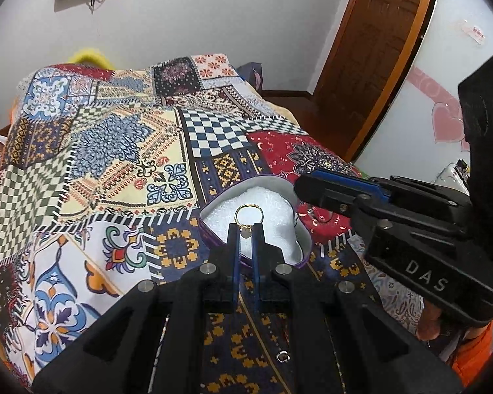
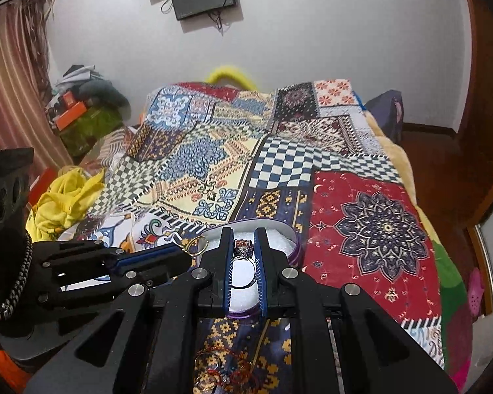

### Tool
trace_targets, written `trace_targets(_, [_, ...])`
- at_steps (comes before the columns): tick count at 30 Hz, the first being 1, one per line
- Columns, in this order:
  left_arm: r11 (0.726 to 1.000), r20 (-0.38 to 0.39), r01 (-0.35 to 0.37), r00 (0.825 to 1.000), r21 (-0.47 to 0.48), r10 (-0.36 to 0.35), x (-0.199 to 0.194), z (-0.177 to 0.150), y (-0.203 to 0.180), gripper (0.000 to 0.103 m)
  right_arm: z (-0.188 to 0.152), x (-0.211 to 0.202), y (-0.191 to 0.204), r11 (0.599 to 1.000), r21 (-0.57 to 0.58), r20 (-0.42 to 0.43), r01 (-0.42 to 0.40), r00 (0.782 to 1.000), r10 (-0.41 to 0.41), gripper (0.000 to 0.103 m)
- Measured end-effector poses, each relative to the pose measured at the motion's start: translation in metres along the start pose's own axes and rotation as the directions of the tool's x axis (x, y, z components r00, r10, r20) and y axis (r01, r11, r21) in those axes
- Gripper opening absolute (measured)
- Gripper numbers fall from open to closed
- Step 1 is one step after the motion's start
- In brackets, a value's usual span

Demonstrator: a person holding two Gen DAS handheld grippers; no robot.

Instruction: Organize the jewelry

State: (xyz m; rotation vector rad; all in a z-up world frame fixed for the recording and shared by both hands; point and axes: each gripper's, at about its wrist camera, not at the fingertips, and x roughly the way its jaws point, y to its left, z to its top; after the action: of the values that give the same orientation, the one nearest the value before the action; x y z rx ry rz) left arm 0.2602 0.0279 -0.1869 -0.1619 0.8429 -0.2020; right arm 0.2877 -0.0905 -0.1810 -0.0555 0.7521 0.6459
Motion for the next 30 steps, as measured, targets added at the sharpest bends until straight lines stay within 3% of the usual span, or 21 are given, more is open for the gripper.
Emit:
trace_targets(12, [1.0, -0.021, 0.007, 1.0, 0.001, -0.007, 0.017, 0.004, -0.001, 0.005, 0.003, 0.014, -0.006, 0.999, -0.013, -0.069, -0.031, 0.997, 0.03, 0.011])
trace_targets(24, [0.999, 0.006, -0.023, 1.0, 0.026, 0.023, -0.009, -0.001, -0.005, 0.005, 0.001, -0.016, -0.001, 1.0, -0.028, -0.021, 0.003, 1.0, -0.003, 0.012])
trace_targets(30, [0.999, 0.009, -0.031, 0.999, 0.027, 0.031, -0.029, -0.007, -0.007, 0.007, -0.006, -0.034, 0.003, 0.998, -0.041, 0.0, 0.042, 0.999, -0.042, 0.02])
